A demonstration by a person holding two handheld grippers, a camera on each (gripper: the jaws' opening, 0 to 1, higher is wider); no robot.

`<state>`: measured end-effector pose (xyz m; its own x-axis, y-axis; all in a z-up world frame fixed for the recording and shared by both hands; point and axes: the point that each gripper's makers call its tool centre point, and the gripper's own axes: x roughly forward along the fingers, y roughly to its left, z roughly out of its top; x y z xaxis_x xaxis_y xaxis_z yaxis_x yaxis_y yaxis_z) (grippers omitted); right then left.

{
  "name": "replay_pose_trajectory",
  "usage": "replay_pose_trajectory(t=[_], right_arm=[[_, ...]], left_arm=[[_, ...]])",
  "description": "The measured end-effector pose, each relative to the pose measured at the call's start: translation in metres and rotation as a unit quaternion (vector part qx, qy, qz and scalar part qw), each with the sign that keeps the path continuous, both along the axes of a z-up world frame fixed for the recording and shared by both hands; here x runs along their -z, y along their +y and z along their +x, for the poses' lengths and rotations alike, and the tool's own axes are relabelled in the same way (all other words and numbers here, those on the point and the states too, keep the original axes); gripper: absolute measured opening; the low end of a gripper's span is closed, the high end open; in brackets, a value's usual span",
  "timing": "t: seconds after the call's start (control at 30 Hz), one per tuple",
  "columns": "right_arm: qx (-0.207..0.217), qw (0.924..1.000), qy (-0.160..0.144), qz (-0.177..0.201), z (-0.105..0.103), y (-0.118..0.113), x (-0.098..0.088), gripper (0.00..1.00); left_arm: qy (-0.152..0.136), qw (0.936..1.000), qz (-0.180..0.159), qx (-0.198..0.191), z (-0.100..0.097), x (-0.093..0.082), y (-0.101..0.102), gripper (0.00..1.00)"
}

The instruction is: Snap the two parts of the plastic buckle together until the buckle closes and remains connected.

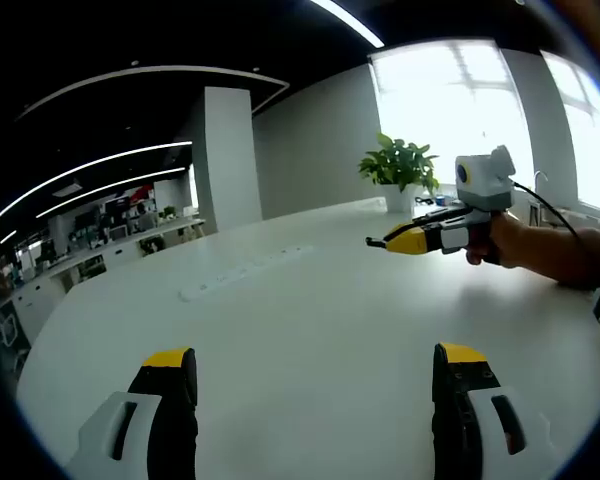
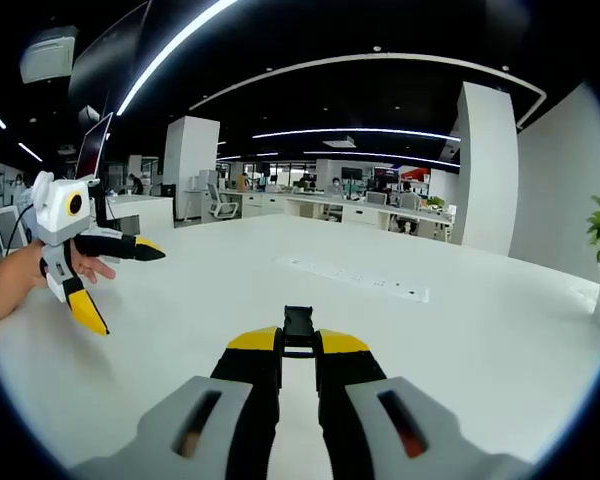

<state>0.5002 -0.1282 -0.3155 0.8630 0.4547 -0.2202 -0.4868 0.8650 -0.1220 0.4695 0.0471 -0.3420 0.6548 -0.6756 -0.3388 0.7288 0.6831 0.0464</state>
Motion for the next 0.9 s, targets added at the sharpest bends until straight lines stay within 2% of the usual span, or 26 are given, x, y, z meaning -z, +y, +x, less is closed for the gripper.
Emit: replay_pose_trajectory(t=[0.73,0.9], right_arm=[[-0.001,1.0000,-0.001,-0.008,0.020,0.006,0.000,0.11],[-0.002,1.0000,-0.002,-0.009,0.025,0.007,-0.001,0.11]], left_arm=[[0.002,1.0000,0.000,0.002,-0.002,-0.001,-0.003,1.00],[-0.006,1.0000,0.003,0.002,-0.002,-0.003,-0.004,1.00]])
